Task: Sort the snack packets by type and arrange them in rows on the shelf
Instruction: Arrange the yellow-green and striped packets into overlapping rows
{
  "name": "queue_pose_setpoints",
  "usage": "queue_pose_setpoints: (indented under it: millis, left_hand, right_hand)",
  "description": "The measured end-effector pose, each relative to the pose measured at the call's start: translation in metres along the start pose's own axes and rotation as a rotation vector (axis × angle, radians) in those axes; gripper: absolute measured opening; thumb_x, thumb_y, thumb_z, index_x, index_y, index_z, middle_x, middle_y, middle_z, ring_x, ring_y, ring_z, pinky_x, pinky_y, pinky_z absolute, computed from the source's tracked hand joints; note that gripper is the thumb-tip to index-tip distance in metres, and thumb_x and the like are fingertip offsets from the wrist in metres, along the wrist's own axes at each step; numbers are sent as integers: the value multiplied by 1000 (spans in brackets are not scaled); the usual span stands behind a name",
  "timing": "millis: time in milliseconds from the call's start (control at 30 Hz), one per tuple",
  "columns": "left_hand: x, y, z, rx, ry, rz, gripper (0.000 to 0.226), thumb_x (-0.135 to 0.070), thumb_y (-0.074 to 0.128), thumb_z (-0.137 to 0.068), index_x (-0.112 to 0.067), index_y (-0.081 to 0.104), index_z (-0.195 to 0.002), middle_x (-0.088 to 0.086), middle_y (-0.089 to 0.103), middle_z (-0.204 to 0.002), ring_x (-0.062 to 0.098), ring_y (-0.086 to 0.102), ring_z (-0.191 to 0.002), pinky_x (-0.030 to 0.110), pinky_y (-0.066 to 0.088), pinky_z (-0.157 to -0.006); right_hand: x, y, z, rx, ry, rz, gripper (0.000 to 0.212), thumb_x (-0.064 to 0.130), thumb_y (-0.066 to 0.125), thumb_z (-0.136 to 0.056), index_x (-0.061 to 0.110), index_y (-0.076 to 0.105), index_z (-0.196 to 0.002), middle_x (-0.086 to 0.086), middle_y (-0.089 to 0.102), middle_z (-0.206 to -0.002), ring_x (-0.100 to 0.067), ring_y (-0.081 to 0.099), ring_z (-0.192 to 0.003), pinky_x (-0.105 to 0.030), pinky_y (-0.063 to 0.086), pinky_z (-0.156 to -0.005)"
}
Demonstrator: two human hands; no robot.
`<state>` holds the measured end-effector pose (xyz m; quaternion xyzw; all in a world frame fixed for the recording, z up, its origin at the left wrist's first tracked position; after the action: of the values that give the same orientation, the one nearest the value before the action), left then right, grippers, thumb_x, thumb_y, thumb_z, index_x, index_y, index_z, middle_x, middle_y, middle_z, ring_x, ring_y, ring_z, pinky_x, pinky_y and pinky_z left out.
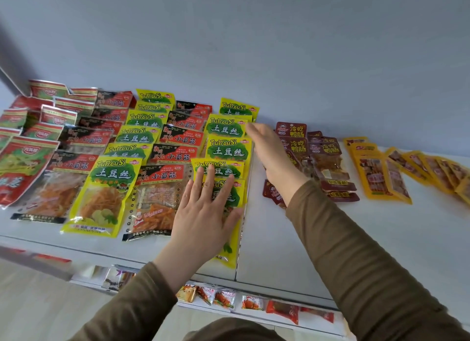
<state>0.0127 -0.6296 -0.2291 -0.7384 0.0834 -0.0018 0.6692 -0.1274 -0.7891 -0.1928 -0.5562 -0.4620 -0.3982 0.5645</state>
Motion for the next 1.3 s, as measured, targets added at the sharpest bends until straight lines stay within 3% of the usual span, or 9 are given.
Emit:
queue_pose_setpoints:
  millis: [100, 233, 400, 567, 700, 800, 933, 1133, 1300]
  left_hand:
    - [3, 4, -5, 29, 2, 0, 76, -74, 5, -95, -40, -9, -162, 8, -22, -169, 29, -25, -154, 46, -8, -128]
    - [6, 10, -8, 49, 4, 12, 75, -74, 9, -96, -43, -14, -160, 6, -21, -169, 27, -25, -155, 44, -10, -127]
    - [7, 12, -8, 39, 4, 49, 73, -74, 15, -98, -45, -12, -160, 4, -20, -170, 25, -25, -155, 42, -11, -126]
    - [7, 14, -8, 28, 4, 64, 72, -73, 15, -98, -46, -11, -160, 3, -21, -170, 25, -26, -154, 42, -11, -126]
    - [7, 14, -8, 14, 1, 66, 72, -73, 16, -98, -46, -10, -160, 3, -19, -170, 24, -25, -155, 41, -11, -125]
    - [7, 15, -8, 11, 2, 59, 73, -74, 14, -98, -46, -11, -160, 2, -20, -170, 24, -25, -155, 40, -12, -125]
    - [7, 15, -8, 14, 2, 62, 73, -74, 13, -97, -45, -12, -159, 2, -20, -170, 24, -26, -154, 41, -12, -125]
    - [7, 16, -8, 16, 1, 61, 73, -75, 10, -96, -45, -11, -160, 3, -19, -170, 25, -25, -155, 43, -10, -127]
    - [7, 17, -9, 12, 3, 58, 74, -76, 8, -95, -45, -11, -160, 3, -18, -170, 25, -24, -155, 42, -10, -126]
  right_hand:
    - [0, 2, -15, -31, 234, -315, 34, 23, 47, -106, 10, 55, -136, -1, 58, -124, -15, 51, -116, -29, 38, -102]
    - [-3, 15, -40, -139, 329, -322, 20, 6, 43, -102, 16, 51, -87, -2, 47, -81, -12, 43, -70, -20, 35, -57]
    - [-4, 24, -63, -184, 332, -149, 35, 13, 55, -98, -1, 49, -129, -11, 56, -100, -23, 57, -90, -28, 46, -75]
    - [-15, 19, -76, -140, 273, 7, 22, 12, 46, -100, 14, 53, -79, -6, 56, -83, -17, 55, -66, -23, 45, -54]
    - [-21, 28, -80, -190, 231, 53, 24, 1, 48, -96, 3, 67, -111, -10, 65, -95, -21, 59, -80, -17, 40, -49]
    - [-17, 32, -80, -284, 217, -67, 27, 3, 48, -98, 5, 67, -117, -8, 67, -93, -14, 57, -67, -11, 34, -35]
    - [-14, 36, -83, -325, 215, -147, 23, 2, 46, -100, 9, 65, -112, -6, 61, -84, -10, 47, -58, -21, 36, -44]
    - [-26, 33, -85, -334, 228, -190, 36, -5, 39, -97, 3, 60, -125, -11, 61, -113, -18, 55, -92, -22, 46, -68]
    - [-26, 30, -90, -328, 276, -280, 24, -4, 39, -97, 13, 56, -99, -3, 48, -83, -16, 47, -70, -23, 37, -61]
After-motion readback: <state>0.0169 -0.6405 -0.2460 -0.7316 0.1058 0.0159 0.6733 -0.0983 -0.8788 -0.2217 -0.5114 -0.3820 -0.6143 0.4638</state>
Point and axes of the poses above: each hand's wrist, its own z-axis away from the middle knuckle, its own y-axis out of the palm, x = y × z, the point moved 2 cm from there along -z, towards the middle knuckle
